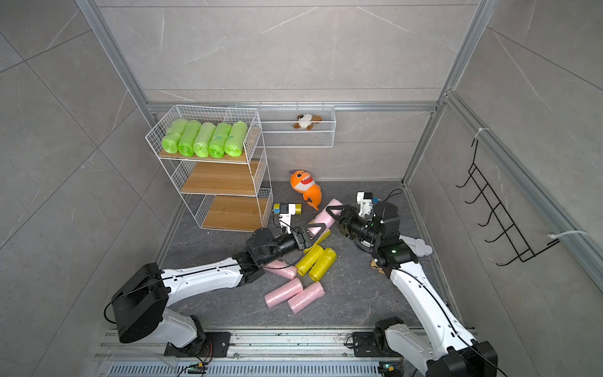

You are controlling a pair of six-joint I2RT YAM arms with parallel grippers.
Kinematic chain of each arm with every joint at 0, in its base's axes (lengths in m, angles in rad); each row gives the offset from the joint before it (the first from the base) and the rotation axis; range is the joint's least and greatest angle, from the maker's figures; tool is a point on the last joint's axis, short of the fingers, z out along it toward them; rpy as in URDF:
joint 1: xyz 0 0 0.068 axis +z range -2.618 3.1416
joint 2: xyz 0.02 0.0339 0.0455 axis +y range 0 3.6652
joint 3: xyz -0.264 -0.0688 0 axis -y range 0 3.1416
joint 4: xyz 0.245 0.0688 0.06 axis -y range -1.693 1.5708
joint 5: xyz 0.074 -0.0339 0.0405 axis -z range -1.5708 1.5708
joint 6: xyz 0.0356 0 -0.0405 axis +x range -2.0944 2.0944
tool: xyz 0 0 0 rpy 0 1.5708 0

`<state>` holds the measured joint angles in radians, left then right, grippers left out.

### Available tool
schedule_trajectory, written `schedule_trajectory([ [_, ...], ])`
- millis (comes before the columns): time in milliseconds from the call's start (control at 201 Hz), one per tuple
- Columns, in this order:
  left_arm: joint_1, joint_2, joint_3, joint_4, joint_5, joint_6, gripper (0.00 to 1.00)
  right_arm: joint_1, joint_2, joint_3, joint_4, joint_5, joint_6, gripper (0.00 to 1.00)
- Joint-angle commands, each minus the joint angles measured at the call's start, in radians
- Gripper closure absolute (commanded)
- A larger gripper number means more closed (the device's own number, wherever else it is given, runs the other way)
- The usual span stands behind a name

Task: Sort the rolls of trash bags by color and place them on the shelf
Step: Place the roll of trash bags on the shelf.

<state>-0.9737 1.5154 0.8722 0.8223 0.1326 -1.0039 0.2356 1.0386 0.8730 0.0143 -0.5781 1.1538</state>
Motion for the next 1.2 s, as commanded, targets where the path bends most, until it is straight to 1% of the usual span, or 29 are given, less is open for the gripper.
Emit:
schedule_trajectory([
  [0,-0.012,-0.002,0.011,0.100,-0.033,-0.028,0.28,0.003,-0.024,-0.025,0.083,0.031,0.033,0.58],
  [109,-0.013,0.000,0.006,0.113,-0.051,-0.032,0.32,0.006,-0.020,-0.036,0.099,0.037,0.043,0.58],
  [229,-0.013,-0.006,0.000,0.120,-0.064,-0.029,0.32,0.005,-0.017,-0.047,0.105,0.033,0.047,0.58],
  [328,-0.012,-0.006,0.003,0.111,-0.065,-0.025,0.37,0.005,-0.019,-0.052,0.113,0.032,0.052,0.58],
  [463,-0.013,-0.006,-0.001,0.104,-0.074,-0.025,0.53,0.008,-0.019,-0.052,0.113,0.032,0.049,0.58],
  [527,-0.013,-0.009,-0.001,0.101,-0.079,-0.020,0.62,0.008,-0.018,-0.055,0.115,0.032,0.049,0.58],
  [642,-0.013,-0.026,-0.004,0.068,-0.089,0.011,0.74,0.008,-0.024,-0.056,0.107,0.038,0.033,0.51],
  [707,-0.011,-0.045,-0.005,0.032,-0.093,0.042,0.78,0.006,-0.032,-0.057,0.096,0.045,0.018,0.41],
  [746,-0.007,-0.060,-0.006,0.004,-0.090,0.064,0.79,0.007,-0.039,-0.056,0.083,0.053,0.005,0.35],
  [841,0.008,-0.109,-0.007,-0.116,-0.074,0.122,0.80,0.000,-0.067,-0.060,0.034,0.094,-0.035,0.21],
  [911,0.033,-0.164,-0.020,-0.225,-0.059,0.164,0.81,-0.013,-0.096,-0.073,0.017,0.119,-0.060,0.16],
  [1000,0.087,-0.259,-0.044,-0.372,-0.013,0.232,0.80,-0.021,-0.130,-0.061,-0.052,0.147,-0.122,0.13],
  [1025,0.106,-0.289,-0.048,-0.428,0.004,0.256,0.80,-0.021,-0.135,-0.049,-0.088,0.158,-0.174,0.13],
  [1080,0.153,-0.356,-0.051,-0.555,0.028,0.311,0.79,-0.020,-0.140,-0.018,-0.169,0.174,-0.240,0.13],
  [1125,0.194,-0.410,-0.052,-0.648,0.025,0.350,0.79,-0.021,-0.139,0.000,-0.212,0.183,-0.282,0.13],
  [1199,0.261,-0.482,-0.053,-0.778,0.021,0.406,0.80,-0.020,-0.135,0.008,-0.236,0.192,-0.309,0.13],
])
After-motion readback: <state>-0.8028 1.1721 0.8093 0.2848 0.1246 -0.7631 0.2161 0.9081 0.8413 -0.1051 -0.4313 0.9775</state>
